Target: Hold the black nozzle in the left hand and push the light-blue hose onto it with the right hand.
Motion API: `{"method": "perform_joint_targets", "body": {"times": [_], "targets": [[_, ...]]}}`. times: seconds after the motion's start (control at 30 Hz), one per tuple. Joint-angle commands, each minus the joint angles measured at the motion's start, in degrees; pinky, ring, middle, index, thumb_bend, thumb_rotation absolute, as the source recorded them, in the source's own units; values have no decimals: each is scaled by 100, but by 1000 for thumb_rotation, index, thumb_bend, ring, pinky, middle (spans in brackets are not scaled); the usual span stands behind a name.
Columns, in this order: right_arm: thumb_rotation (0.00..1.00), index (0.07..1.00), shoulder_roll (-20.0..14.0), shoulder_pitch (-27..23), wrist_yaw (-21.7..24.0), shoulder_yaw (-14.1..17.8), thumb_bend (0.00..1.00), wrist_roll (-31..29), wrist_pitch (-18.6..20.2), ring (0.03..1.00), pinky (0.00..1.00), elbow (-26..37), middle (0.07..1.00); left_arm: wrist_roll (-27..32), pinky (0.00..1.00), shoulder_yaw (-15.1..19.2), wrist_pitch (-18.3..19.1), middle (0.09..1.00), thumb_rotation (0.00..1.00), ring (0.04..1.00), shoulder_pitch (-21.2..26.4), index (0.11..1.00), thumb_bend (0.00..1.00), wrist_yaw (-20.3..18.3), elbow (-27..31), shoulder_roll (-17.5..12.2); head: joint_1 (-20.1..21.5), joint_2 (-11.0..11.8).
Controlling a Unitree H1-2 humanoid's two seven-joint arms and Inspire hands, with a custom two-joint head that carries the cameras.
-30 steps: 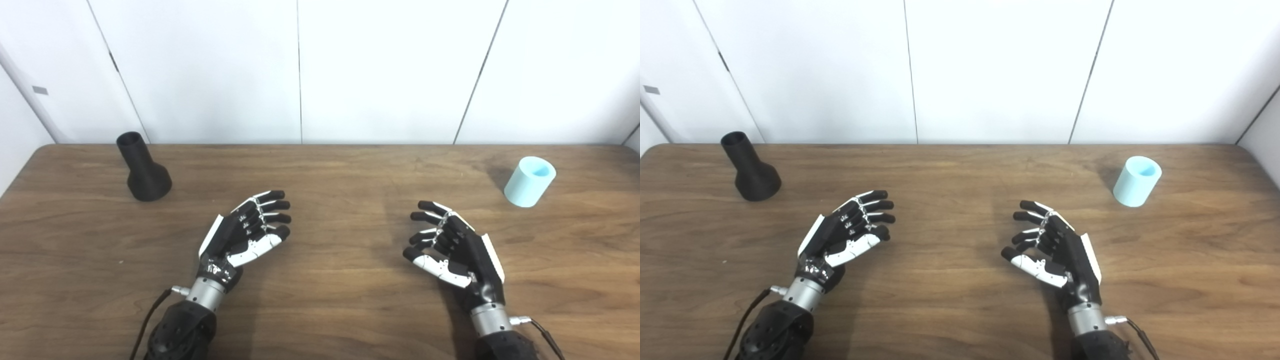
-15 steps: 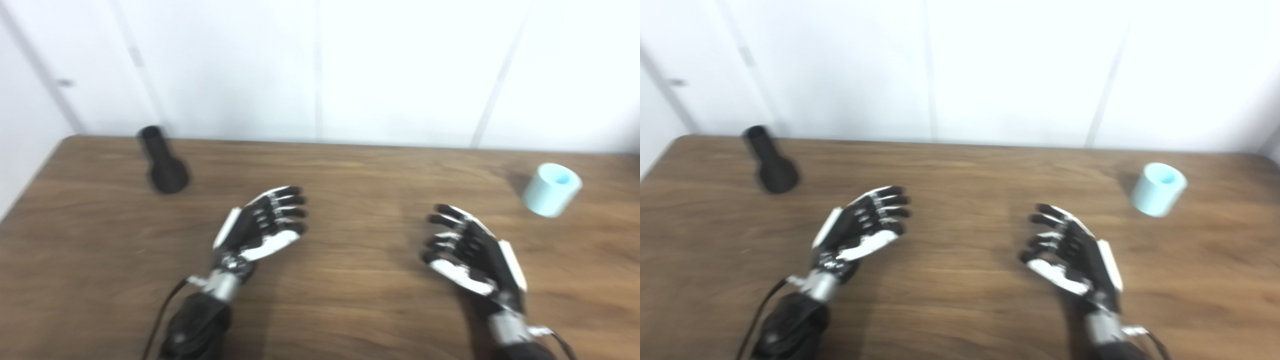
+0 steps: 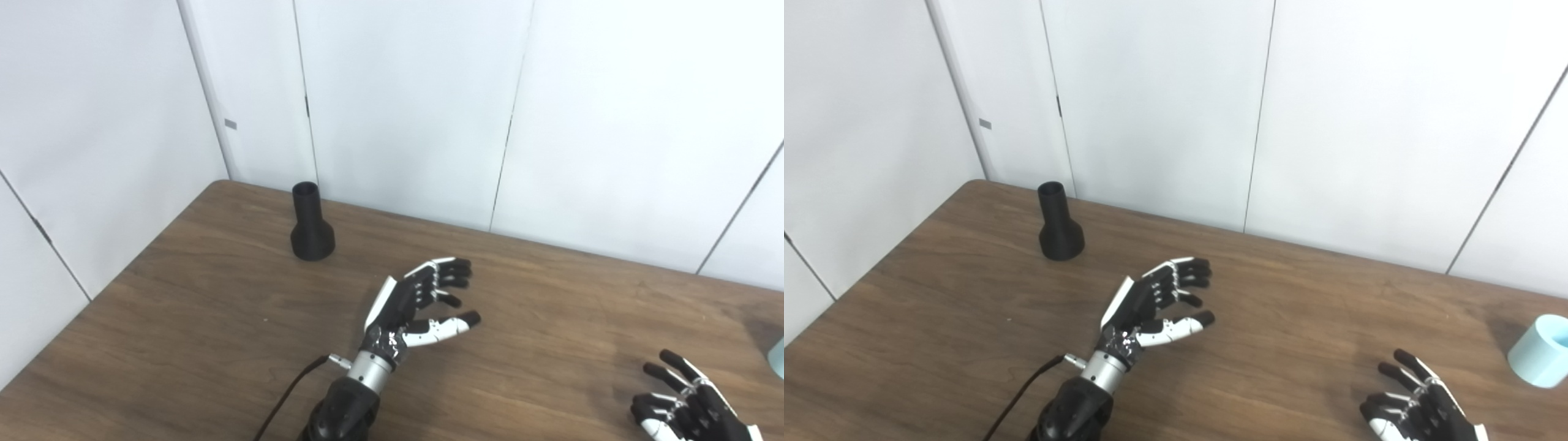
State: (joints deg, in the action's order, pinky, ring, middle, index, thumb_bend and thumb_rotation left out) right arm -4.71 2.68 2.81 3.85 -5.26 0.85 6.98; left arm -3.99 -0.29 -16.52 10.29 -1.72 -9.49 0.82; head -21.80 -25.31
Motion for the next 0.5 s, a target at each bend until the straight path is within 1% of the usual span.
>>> {"method": "perform_joint_targets", "body": {"times": [0.0,0.07,0.1,0.13,0.17,0.2,0.23,0.3,0.37,0.4,0.47], "targets": [[0,750,-21,-72,-83,36,439,91,-19,526,381,196,706,-232,692,151,-159,794,116,778,-426,778,653,545,-108,246,-45,10],[0,745,-8,-85,-86,41,449,86,20,520,373,211,701,-412,688,419,-170,796,93,776,-416,779,648,1038,155,392,-64,10],[0,743,-6,-92,-79,41,453,76,39,515,368,212,699,-484,690,541,-162,796,90,775,-408,779,649,1227,287,440,-70,12],[0,741,-8,-101,-73,41,453,73,47,511,365,204,698,-535,690,627,-135,801,80,779,-400,788,628,1366,395,466,-79,19],[0,742,-12,-108,-68,42,454,73,49,509,364,195,697,-569,691,667,-116,805,75,783,-394,794,615,1446,452,476,-81,20],[0,742,-13,-114,-64,40,454,71,48,508,363,182,696,-678,691,732,-7,806,72,784,-405,797,609,1543,612,439,-90,31],[18,740,-17,-122,-55,41,461,62,38,507,361,165,696,-813,710,779,96,830,92,808,-415,825,598,1635,742,401,-104,38],[23,740,-21,-133,-38,49,463,25,20,505,358,144,696,-1036,722,861,290,842,111,817,-431,840,598,1758,961,308,-121,41],[4,731,-23,-143,-33,55,456,3,-8,493,348,142,691,-1208,773,944,490,863,160,837,-437,868,614,1828,1130,173,-139,39],[2,727,-25,-147,-36,58,455,-3,-9,489,345,143,688,-1238,782,982,568,865,174,838,-436,873,620,1840,1187,117,-152,40],[0,724,-43,-152,-32,57,458,4,-14,489,348,125,682,-1263,840,1075,721,867,182,848,-423,882,636,1850,1279,-32,-166,42]]}}
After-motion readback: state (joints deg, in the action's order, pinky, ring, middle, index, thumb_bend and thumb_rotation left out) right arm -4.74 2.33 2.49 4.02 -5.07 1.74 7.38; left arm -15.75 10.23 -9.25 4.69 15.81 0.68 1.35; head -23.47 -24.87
